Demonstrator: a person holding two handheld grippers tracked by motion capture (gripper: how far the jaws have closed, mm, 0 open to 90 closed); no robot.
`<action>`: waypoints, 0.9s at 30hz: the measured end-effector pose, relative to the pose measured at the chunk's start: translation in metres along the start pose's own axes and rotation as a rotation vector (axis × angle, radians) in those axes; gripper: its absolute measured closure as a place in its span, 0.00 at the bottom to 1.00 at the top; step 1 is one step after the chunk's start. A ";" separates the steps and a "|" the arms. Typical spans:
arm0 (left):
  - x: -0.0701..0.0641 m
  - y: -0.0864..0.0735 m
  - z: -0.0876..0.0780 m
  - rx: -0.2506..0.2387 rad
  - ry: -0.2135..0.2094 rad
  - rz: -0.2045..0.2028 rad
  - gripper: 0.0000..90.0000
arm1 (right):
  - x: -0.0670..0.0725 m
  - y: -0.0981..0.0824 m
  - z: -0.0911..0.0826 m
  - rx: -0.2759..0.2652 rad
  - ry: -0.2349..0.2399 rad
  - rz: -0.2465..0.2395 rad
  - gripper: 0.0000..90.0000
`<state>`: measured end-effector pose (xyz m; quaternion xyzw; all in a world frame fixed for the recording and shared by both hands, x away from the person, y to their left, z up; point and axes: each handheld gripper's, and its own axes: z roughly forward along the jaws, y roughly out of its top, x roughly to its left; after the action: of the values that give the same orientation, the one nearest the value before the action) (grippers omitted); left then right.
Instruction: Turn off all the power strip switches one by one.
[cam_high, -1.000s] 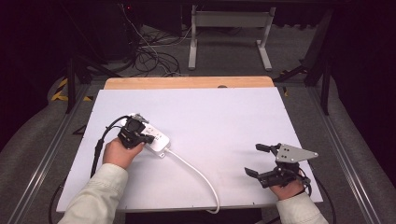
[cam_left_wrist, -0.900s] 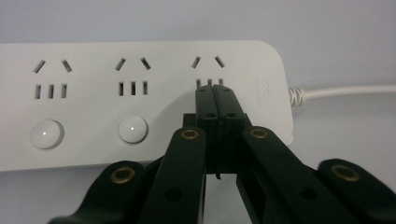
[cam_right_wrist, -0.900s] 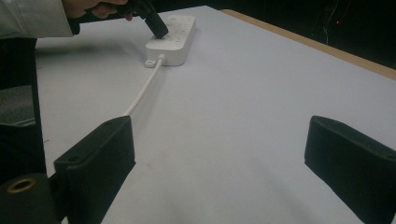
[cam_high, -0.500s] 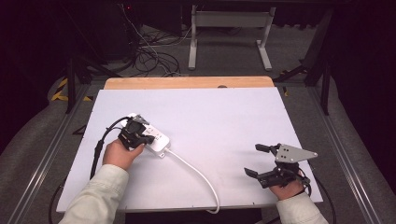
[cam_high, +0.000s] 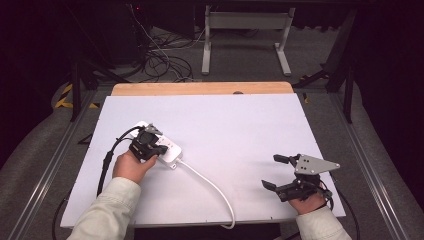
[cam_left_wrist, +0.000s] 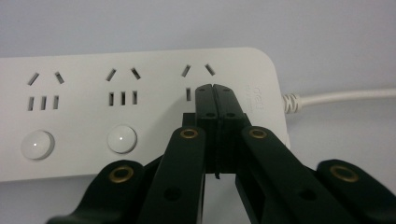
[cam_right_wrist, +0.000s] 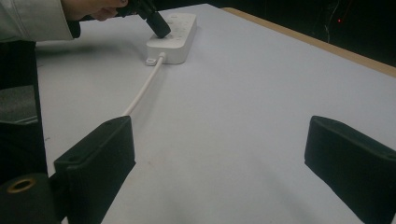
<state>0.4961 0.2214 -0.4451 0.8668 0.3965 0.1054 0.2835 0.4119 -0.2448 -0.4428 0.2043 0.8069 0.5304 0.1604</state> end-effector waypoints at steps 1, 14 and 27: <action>0.001 -0.001 -0.001 -0.001 0.010 -0.001 1.00 | 0.000 0.000 0.000 -0.001 0.001 -0.001 0.10; 0.004 -0.005 -0.003 -0.004 0.008 -0.015 1.00 | 0.001 0.000 0.000 0.004 0.005 -0.003 0.10; 0.002 -0.009 -0.005 -0.008 0.027 -0.004 1.00 | 0.001 0.000 0.003 0.015 0.006 -0.004 0.10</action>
<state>0.4902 0.2294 -0.4464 0.8632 0.4018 0.1182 0.2820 0.4123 -0.2420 -0.4441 0.2024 0.8116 0.5249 0.1575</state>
